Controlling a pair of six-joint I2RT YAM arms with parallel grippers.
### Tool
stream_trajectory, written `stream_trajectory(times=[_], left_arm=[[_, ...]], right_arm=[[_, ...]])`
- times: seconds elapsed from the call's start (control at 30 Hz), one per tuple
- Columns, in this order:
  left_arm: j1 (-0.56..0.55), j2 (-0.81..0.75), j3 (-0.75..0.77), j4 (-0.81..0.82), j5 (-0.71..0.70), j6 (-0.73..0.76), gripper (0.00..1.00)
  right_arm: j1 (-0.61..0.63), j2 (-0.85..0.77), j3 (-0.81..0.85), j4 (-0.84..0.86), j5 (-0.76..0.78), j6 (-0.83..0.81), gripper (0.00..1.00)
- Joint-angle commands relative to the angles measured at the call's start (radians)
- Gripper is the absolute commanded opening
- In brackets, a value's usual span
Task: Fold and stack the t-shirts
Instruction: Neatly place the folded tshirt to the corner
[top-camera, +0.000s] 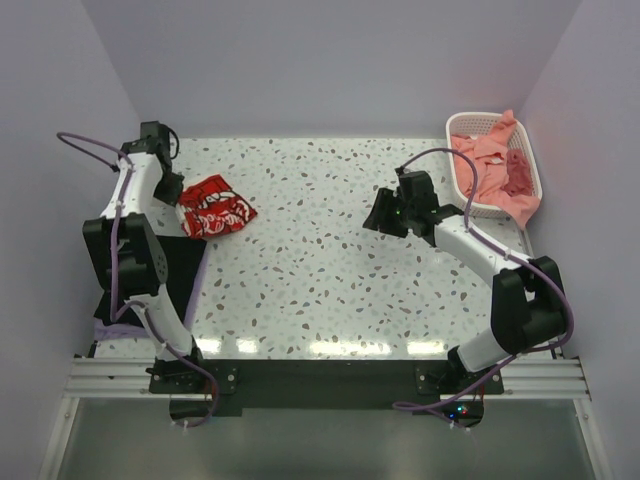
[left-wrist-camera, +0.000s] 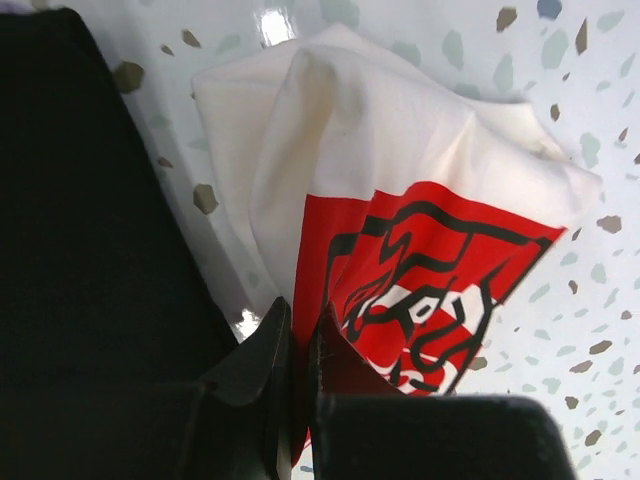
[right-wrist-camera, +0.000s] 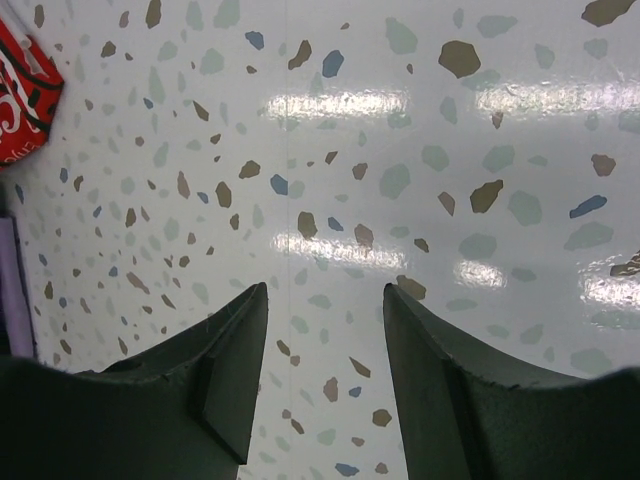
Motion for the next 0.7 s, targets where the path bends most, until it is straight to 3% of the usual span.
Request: stream_trajectory(times=[0.0, 0.67], left_arm=[[0.036, -0.082, 0.065, -0.059, -0.063, 0.034, 0.0], [0.125, -0.194, 0.138, -0.135, -0.04, 0.095, 0.0]], right_arm=[[0.001, -0.032, 0.009, 0.034, -0.029, 0.01, 0.53], [0.0, -0.122, -0.035, 0.027, -0.045, 0.027, 0.53]])
